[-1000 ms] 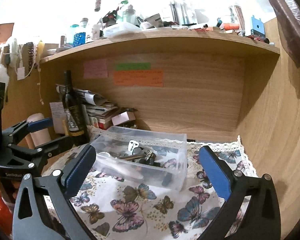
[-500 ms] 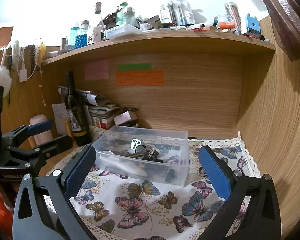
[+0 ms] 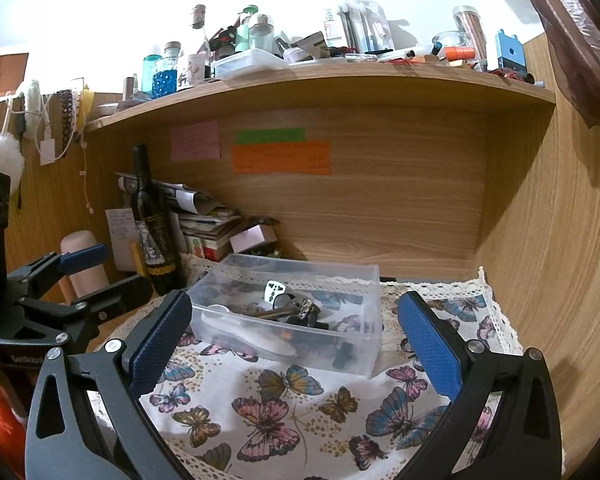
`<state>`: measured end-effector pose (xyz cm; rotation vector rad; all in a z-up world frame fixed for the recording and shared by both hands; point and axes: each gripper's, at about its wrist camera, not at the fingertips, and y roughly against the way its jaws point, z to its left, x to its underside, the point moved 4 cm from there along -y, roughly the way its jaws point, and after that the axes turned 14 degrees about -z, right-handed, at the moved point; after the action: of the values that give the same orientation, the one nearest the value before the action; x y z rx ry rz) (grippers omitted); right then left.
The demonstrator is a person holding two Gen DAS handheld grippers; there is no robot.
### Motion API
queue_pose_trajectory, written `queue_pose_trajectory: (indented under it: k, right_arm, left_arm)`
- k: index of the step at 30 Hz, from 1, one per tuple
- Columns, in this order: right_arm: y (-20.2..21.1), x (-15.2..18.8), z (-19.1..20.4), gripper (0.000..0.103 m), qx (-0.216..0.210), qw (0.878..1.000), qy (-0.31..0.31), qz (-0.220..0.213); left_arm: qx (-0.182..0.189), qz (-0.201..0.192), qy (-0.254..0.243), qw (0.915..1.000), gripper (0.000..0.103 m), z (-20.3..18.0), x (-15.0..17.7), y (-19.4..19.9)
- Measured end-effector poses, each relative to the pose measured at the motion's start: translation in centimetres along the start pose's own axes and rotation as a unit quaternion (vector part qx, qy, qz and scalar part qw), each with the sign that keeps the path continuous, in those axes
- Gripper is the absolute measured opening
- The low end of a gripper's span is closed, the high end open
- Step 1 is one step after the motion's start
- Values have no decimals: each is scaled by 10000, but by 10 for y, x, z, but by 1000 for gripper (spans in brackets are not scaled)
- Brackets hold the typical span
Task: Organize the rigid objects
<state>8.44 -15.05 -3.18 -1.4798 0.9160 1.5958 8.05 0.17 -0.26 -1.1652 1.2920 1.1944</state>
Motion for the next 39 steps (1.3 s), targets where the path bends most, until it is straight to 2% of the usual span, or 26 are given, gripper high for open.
queue_pose_trajectory:
  k: [22,39]
  right_arm:
    - [0,-3,1,103,-78,10000,6,-36]
    - [-1,-1,2,103,-20,10000,-84,17]
  left_arm:
    - [23,-24,51,10000,103,-5,-3,1]
    - [249,66,160,9995,103,-4,-1,-3]
